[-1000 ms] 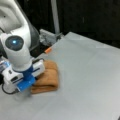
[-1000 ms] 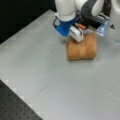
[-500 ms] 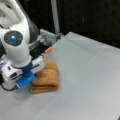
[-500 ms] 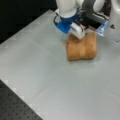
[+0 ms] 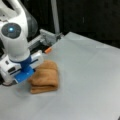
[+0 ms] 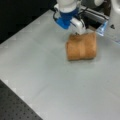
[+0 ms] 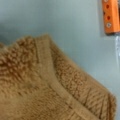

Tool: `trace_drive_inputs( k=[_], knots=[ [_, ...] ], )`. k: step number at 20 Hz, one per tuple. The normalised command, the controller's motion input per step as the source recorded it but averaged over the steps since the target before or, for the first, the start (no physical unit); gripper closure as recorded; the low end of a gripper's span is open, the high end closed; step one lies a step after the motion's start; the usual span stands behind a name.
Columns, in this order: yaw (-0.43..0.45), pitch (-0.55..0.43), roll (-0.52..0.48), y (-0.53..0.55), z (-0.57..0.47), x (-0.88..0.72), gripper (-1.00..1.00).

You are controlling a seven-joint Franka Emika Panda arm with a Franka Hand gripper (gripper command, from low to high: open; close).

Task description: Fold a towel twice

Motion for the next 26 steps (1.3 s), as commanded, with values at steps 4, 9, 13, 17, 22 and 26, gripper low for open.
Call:
trace_drive_inputs(
  k=[4,9,13,17,22,26],
  knots=[
    [0.037,-0.034,-0.086,0.1,0.34,0.13,-1.0],
    [-0.058,-0.18,0.051,0.26,0.28,0.18,-1.0],
    [-0.089,-0.219,0.008,0.52,0.27,0.3,-1.0],
    [-0.125,-0.071,-0.061,0.71,0.25,0.46,-1.0],
    [-0.103,0.059,-0.097,0.46,0.21,0.45,-1.0],
    [-0.1,0.105,-0.004,0.18,0.22,0.52,-1.0]
  ],
)
